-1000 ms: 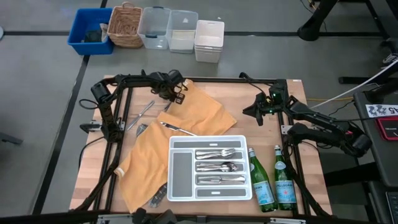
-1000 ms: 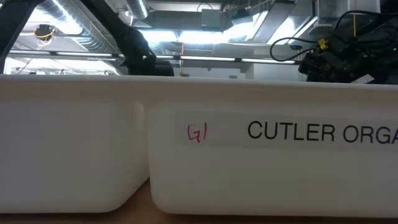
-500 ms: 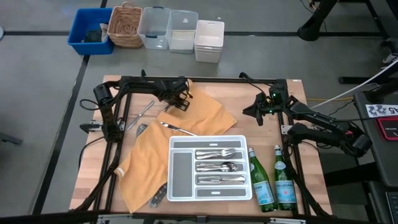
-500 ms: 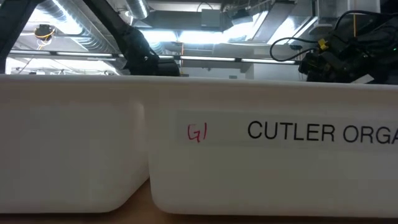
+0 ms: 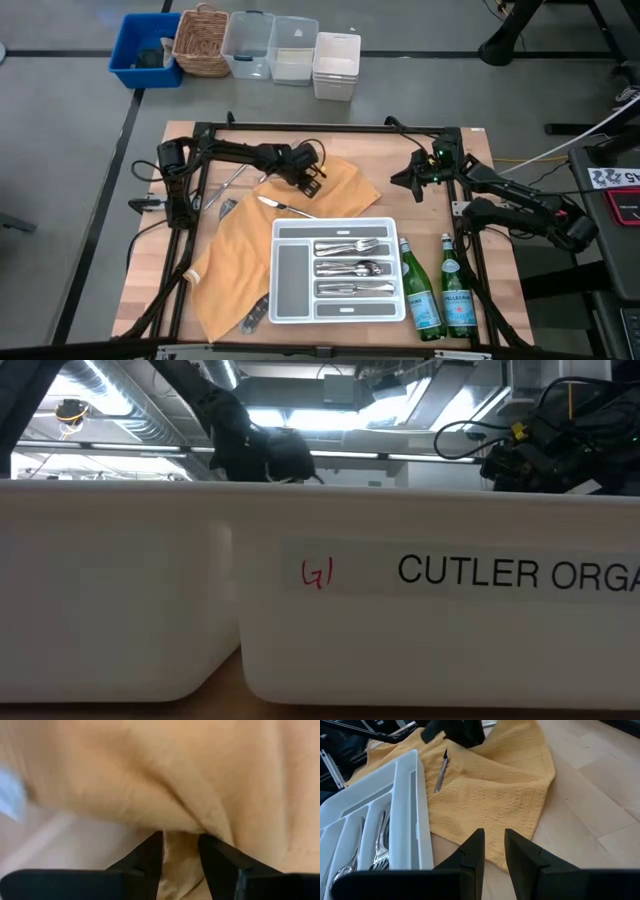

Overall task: Sort silverware
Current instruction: Put the silver table knife into the white silverware tray

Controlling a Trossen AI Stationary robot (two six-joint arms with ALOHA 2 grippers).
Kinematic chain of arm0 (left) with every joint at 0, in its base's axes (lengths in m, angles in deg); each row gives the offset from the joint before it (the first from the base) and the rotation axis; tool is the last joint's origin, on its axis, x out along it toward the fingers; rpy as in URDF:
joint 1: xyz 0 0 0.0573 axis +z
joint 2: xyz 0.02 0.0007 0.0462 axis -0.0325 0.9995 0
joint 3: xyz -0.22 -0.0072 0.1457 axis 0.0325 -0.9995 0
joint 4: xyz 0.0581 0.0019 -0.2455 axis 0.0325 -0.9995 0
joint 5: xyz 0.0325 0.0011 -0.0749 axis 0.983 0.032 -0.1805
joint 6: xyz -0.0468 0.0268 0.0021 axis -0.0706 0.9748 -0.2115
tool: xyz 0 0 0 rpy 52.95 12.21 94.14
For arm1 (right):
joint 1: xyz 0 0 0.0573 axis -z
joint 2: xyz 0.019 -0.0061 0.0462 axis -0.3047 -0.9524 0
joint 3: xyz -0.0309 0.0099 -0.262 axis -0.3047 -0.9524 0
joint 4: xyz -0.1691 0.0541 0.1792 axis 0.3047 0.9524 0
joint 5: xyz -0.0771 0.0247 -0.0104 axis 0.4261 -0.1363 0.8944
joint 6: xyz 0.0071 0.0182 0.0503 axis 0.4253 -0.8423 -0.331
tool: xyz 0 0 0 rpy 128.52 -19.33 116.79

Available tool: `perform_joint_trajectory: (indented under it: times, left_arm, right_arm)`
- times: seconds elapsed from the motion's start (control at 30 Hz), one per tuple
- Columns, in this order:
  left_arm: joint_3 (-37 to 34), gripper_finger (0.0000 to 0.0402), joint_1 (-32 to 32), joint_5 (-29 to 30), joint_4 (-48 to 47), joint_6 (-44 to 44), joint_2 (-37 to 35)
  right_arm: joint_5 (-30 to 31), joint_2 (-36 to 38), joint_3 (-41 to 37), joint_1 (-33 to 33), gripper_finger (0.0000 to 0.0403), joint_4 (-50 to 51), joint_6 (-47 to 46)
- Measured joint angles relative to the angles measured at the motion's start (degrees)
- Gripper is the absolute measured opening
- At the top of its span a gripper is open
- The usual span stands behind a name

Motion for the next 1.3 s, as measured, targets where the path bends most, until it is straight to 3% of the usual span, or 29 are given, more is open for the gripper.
perform_joint_trajectory:
  times: [0.4,0.7,0.97,1.3]
  left_arm:
    - [7.5,0.0118,-1.1,-0.5,0.2,8.1,-0.1]
    - [8.5,0.0118,-3.1,-13.9,10.3,9.9,-0.2]
    - [8.5,0.0118,-1.7,-12.7,8.1,9.0,-0.2]
    - [8.5,0.0118,7.4,-7.7,-2.6,5.5,-0.2]
  right_arm:
    - [0.0,0.0,0.0,0.0,0.0078,0.0,0.0]
    - [3.8,0.0,0.0,0.0,0.0078,0.0,0.0]
    - [4.1,0.0,0.0,0.0,0.0078,0.0,0.0]
    - [4.1,0.0,0.0,0.0,0.0078,0.0,0.0]
